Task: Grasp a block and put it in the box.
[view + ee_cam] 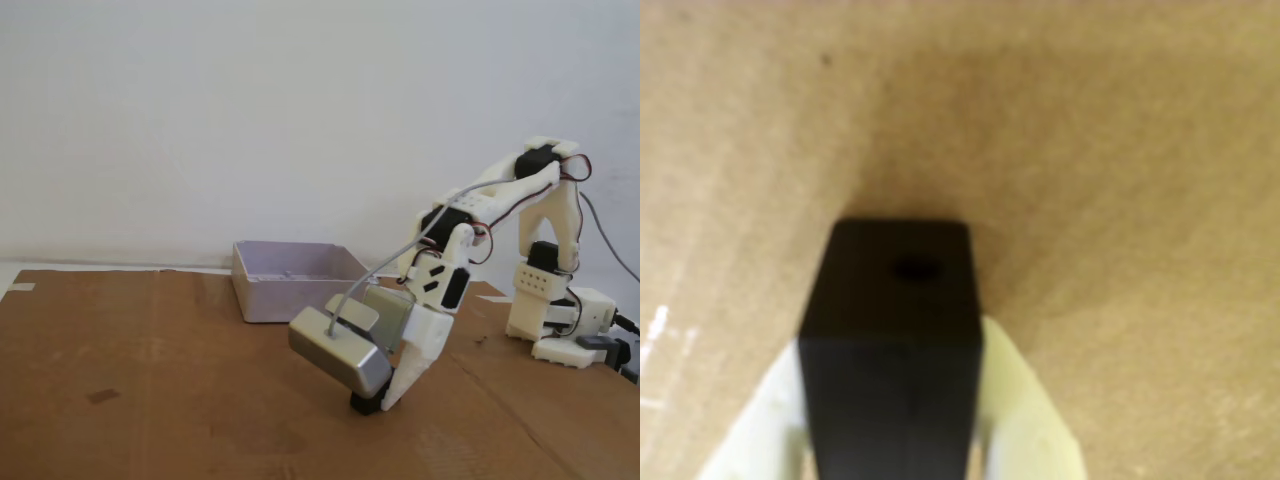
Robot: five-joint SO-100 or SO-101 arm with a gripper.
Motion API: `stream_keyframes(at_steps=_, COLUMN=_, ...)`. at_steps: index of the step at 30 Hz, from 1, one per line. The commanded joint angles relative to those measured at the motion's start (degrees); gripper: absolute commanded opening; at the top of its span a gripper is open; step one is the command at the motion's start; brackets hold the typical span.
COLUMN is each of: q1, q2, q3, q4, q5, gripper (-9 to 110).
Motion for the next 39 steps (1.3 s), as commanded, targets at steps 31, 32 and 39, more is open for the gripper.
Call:
stream_keyframes(at_steps=31, q1=2.46, q2=18.63, q3=-6.42, q4=-0.79, q5=0.35, gripper=0)
stream_keyframes(at_steps=32, q1=2.72, q2=19.16, q3=-6.42, q4=-0.79, q5=0.35, gripper=0)
stream_keyframes(at_steps=39, q1=4.92, q2=23.38, q3=-6.24, q4=-0.79, q5=0.35, gripper=0)
